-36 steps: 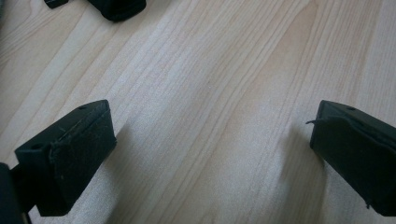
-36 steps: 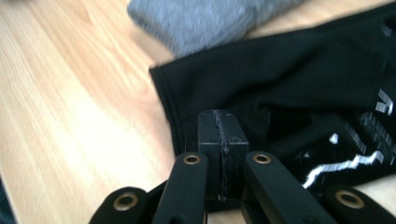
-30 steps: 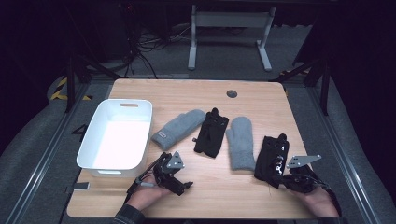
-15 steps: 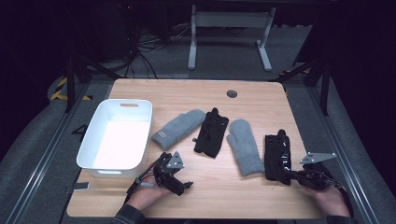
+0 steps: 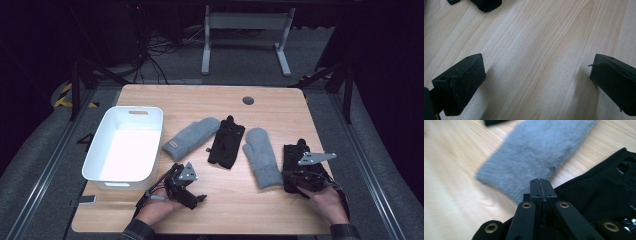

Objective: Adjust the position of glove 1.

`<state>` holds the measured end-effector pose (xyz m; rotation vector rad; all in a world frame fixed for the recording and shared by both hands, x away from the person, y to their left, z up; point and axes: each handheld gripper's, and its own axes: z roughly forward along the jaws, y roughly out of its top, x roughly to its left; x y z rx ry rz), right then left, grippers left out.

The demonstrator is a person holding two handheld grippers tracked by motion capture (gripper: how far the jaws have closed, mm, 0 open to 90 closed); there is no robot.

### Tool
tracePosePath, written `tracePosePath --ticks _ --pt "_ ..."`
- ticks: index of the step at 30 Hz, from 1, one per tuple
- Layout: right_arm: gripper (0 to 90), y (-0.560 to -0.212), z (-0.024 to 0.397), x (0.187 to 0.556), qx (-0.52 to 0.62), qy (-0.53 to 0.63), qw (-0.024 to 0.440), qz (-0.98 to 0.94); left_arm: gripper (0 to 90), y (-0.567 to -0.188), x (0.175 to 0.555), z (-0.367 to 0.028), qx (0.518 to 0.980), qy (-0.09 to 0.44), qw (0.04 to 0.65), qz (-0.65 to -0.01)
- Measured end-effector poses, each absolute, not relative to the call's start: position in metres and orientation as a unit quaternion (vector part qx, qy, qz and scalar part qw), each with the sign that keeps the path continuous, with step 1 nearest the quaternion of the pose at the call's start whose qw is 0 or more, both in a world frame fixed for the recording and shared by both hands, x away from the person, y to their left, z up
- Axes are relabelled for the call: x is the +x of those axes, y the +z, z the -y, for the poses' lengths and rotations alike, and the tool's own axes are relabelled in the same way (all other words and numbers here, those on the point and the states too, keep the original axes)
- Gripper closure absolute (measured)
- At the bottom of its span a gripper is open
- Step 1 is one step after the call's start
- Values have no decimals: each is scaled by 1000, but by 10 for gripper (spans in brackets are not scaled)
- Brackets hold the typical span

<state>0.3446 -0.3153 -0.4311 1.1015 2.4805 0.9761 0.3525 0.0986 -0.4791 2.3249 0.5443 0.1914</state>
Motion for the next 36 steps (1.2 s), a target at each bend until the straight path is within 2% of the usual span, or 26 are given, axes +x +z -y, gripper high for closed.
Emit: tracePosePath --ticks 4,11,14,25,32,33,35,36 --pt "900 -438 313 350 388 303 137 -860 3 -479 353 -99 904 74 365 -211" --pt "900 -444 308 349 363 306 101 -874 3 -479 353 -99 904 74 364 -211" --pt "900 -445 300 345 330 287 120 -891 3 -479 353 -99 904 74 365 -211" --pt "900 -447 270 342 266 314 79 -908 25 -476 352 -95 908 74 351 -218" --pt "900 -448 254 341 239 321 63 -914 86 -471 352 -91 905 66 353 -227" --pt "900 -445 257 340 244 331 68 -909 138 -466 351 -88 905 69 352 -230" --pt "900 -441 263 340 250 341 72 -903 179 -458 352 -82 898 65 366 -236" --pt "900 -440 266 339 257 343 75 -900 235 -454 352 -79 892 57 378 -240"
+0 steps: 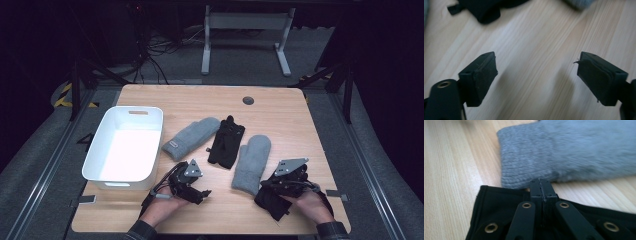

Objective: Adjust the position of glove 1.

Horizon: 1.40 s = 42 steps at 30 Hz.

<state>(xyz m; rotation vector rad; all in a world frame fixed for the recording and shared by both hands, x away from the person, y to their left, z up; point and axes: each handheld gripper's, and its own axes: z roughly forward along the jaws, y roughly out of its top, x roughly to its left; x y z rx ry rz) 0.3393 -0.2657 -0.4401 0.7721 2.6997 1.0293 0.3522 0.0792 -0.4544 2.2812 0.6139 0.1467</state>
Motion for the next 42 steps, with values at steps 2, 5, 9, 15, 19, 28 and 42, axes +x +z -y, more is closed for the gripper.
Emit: tracePosePath --ticks 2,5,9,15,19,28,42 --pt "900 -439 270 338 262 344 76 -899 350 -447 352 -71 886 51 396 -235" --pt "900 -440 274 336 267 346 73 -897 508 -439 353 -55 884 47 409 -220" --pt "900 -438 273 329 262 350 69 -897 707 -434 357 -28 882 25 423 -204" --pt "900 -441 273 318 262 346 60 -899 880 -432 361 12 885 19 427 -182" --pt "900 -442 275 312 263 348 53 -899 895 -439 364 44 891 2 418 -175" --pt "900 -446 286 316 283 332 55 -898 900 -446 368 45 904 -10 389 -175" --pt "900 -447 307 327 317 309 84 -893 900 -446 367 21 916 -25 369 -155"
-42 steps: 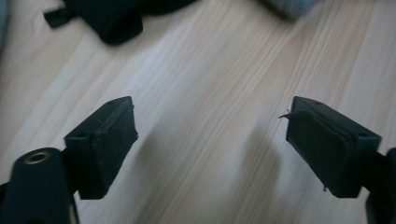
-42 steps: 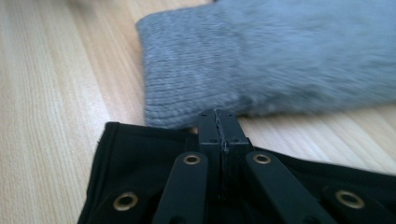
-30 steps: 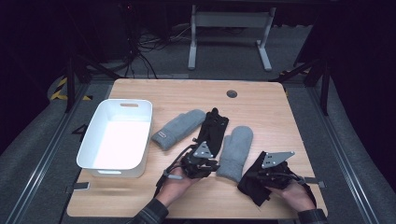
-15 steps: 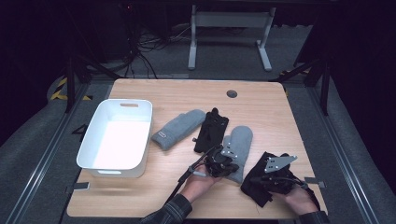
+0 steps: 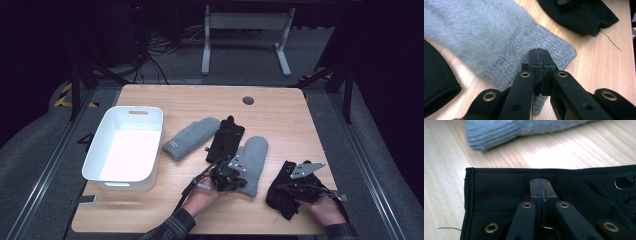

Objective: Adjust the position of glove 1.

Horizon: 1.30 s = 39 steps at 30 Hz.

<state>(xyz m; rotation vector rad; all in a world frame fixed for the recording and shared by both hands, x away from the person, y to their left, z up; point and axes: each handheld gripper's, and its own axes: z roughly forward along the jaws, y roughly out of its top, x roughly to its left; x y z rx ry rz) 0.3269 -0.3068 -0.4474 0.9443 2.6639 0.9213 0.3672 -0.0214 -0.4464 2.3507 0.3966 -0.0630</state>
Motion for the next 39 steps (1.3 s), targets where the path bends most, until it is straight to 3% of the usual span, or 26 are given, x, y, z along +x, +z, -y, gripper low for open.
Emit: tracePosePath --ticks 12,22,28,32,37,38,39 --pt "900 -445 318 351 344 292 126 -883 900 -441 356 -17 926 -47 348 -142" --pt "900 -446 323 361 360 303 127 -873 900 -438 345 -56 927 -35 339 -157" --pt "900 -441 321 360 361 323 129 -865 894 -435 341 -68 915 -37 365 -168" --pt "897 -436 315 365 362 351 129 -854 800 -428 342 -71 907 -28 380 -180" --pt "781 -438 305 378 369 368 133 -843 592 -417 352 -78 891 12 399 -216" --pt "781 -438 305 378 369 368 133 -843 592 -415 355 -79 888 25 399 -226" --pt "727 -439 303 381 371 369 136 -841 552 -413 359 -80 886 32 399 -233"
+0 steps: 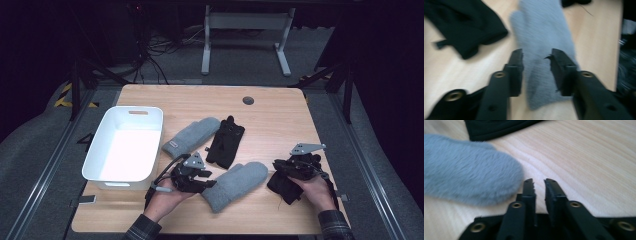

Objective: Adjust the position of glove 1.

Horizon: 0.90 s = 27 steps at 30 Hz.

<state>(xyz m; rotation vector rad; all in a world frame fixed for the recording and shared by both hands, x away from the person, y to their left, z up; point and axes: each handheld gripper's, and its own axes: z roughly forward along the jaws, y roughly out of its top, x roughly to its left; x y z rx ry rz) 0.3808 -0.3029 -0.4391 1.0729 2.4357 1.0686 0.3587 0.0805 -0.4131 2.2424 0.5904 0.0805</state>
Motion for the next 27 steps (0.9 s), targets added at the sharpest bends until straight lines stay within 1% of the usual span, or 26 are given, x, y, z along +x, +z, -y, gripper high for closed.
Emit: tracePosePath --ticks 1,2,4,6,9,10,11,12,16,24,27 --pt "693 -440 302 383 374 369 142 -839 532 -412 362 -81 885 40 396 -242" --pt "620 -443 299 388 380 368 149 -836 446 -409 369 -82 883 51 389 -257" --pt "565 -446 297 392 383 363 157 -835 413 -408 377 -83 877 64 394 -267" --pt "518 -450 294 396 385 360 160 -835 352 -405 386 -82 879 75 381 -275" --pt "470 -454 291 400 385 349 158 -840 324 -403 394 -81 874 89 387 -280" --pt "469 -455 290 400 386 347 158 -840 317 -400 403 -79 875 103 375 -288" --pt "463 -456 290 401 386 344 158 -841 313 -400 403 -79 875 103 375 -288" --pt "457 -456 290 401 386 344 158 -841 309 -399 412 -78 871 108 379 -293" --pt "457 -455 291 400 384 344 159 -842 300 -399 433 -74 873 121 356 -311" --pt "456 -453 292 400 383 348 161 -840 296 -412 470 -75 874 142 304 -352" --pt "456 -452 292 399 380 351 162 -840 313 -421 481 -77 874 144 292 -361"
